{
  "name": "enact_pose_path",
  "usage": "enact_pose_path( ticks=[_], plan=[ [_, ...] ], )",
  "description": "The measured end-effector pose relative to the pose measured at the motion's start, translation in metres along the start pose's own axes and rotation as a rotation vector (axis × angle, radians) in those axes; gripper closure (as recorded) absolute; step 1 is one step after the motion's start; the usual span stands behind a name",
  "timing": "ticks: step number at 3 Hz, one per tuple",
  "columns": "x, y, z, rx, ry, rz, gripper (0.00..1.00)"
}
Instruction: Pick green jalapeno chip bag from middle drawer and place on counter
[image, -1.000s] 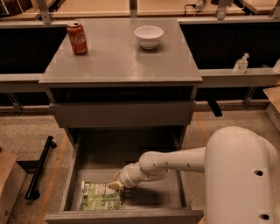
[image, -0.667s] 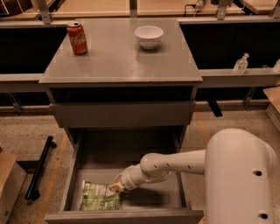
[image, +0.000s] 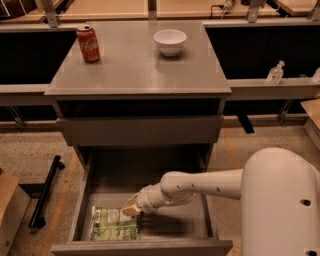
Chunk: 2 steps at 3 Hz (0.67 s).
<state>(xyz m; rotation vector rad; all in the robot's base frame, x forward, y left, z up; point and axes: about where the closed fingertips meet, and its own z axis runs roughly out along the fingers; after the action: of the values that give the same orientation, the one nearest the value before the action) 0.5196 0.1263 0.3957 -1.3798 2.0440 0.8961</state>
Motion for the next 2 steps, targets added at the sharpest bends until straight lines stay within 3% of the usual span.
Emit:
enact_pose_path(
  ticks=[2],
  plan=[
    [-0.0146, -0.0008, -0.0062, -0.018, -0.037, -0.010, 0.12]
  ],
)
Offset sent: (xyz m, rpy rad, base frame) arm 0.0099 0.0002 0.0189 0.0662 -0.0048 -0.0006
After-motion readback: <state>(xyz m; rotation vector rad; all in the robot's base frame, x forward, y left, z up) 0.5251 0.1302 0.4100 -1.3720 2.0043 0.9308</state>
